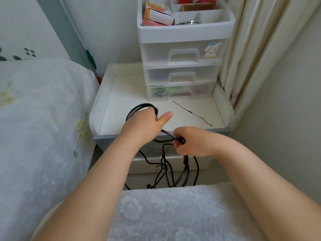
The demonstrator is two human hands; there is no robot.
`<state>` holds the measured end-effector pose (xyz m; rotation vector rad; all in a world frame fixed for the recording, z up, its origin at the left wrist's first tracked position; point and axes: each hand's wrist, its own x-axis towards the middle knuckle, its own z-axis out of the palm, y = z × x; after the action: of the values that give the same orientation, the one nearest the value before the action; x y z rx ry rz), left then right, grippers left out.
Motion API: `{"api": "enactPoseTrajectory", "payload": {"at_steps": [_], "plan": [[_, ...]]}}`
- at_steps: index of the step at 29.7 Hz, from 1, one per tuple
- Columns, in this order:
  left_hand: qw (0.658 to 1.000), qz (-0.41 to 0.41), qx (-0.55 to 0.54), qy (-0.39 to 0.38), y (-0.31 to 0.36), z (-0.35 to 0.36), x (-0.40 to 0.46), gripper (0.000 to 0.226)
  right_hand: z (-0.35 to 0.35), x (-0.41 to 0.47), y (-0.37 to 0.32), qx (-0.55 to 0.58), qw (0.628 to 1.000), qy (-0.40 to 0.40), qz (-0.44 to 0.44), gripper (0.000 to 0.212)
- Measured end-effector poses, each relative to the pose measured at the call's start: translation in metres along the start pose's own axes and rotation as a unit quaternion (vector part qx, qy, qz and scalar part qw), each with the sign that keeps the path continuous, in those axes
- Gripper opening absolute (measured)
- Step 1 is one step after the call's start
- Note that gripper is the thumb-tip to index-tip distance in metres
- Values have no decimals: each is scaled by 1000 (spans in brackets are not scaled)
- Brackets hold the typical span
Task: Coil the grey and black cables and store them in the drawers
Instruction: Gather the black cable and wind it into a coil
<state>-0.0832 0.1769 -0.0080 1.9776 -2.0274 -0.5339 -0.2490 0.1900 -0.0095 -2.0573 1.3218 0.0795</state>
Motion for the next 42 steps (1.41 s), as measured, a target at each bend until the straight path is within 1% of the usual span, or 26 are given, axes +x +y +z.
{"api": "enactPoseTrajectory", "payload": {"at_steps": [2, 3, 5, 7, 9, 12, 13, 15, 17, 19, 21, 23, 24, 27, 28, 29, 31, 32, 34, 35, 36, 37, 38, 39, 40, 42], "plan": [[997, 32, -41, -49, 2, -2, -2, 60, -10, -2, 11, -31, 998, 58, 14, 6], [994, 46, -57, -80, 4, -4, -4, 58, -16, -3, 16, -17, 996, 90, 21, 11], [979, 55, -123, -154, 4, -11, -8, 49, -26, -8, 27, 92, 989, 117, 0, 28], [949, 41, -227, -213, -4, -24, -10, 40, -34, -17, 32, 203, 970, 118, -66, 39], [943, 19, -259, -209, -17, -37, -11, 34, -41, -23, 35, 246, 956, 130, -96, 40], [953, -34, -267, -137, -24, -41, -11, 34, -38, -24, 26, 336, 928, 106, -121, 44], [958, -46, -259, -113, -23, -38, -10, 36, -33, -23, 21, 341, 925, 113, -120, 46], [967, -67, -231, -83, -20, -29, -5, 40, -20, -18, 9, 256, 945, 173, -106, 45], [963, -95, -240, -75, -19, -25, 1, 41, -9, -13, -1, 140, 949, 251, -126, 35], [950, -116, -279, -82, -24, -27, 6, 39, -5, -10, -5, 43, 925, 328, -188, 20], [939, -124, -308, -84, -31, -31, 9, 38, -3, -6, -4, -80, 897, 373, -222, 18], [929, -130, -338, -74, -37, -34, 10, 35, -1, -5, -1, -178, 890, 355, -224, 24], [922, -136, -356, -63, -41, -35, 11, 32, 2, -5, -1, -214, 896, 323, -217, 26], [896, -157, -416, -20, -49, -36, 13, 27, 12, -12, -4, -247, 938, 186, -156, 13], [887, -159, -434, -8, -50, -36, 14, 26, 15, -14, -3, -261, 947, 133, -129, 23], [877, -162, -453, 3, -49, -35, 14, 23, 17, -16, -3, -283, 950, 79, -101, 40], [847, -179, -500, 28, -47, -36, 15, 14, 15, -20, -8, -252, 965, -7, -72, 69], [832, -189, -521, 37, -45, -37, 16, 13, 12, -23, -11, -196, 978, -24, -67, 72], [811, -195, -550, 42, -43, -38, 14, 17, 5, -25, -17, -1, 999, -3, -53, 70], [807, -192, -557, 40, -41, -37, 13, 18, 3, -24, -18, 116, 992, 30, -40, 71], [807, -187, -559, 33, -39, -35, 13, 18, 2, -21, -16, 190, 979, 70, -20, 69], [804, -183, -565, 24, -36, -34, 12, 18, 2, -18, -15, 207, 972, 112, -8, 61], [795, -179, -579, 13, -34, -32, 11, 18, 3, -15, -12, 174, 974, 143, -9, 45], [778, -178, -602, 1, -31, -32, 11, 19, 4, -12, -8, 116, 984, 138, -9, 32], [754, -179, -632, -11, -29, -32, 10, 21, 5, -10, -5, 58, 994, 91, 2, 47], [694, -185, -696, -27, -26, -34, 9, 26, 9, -4, 3, -21, 999, -20, 38, 86]]}}
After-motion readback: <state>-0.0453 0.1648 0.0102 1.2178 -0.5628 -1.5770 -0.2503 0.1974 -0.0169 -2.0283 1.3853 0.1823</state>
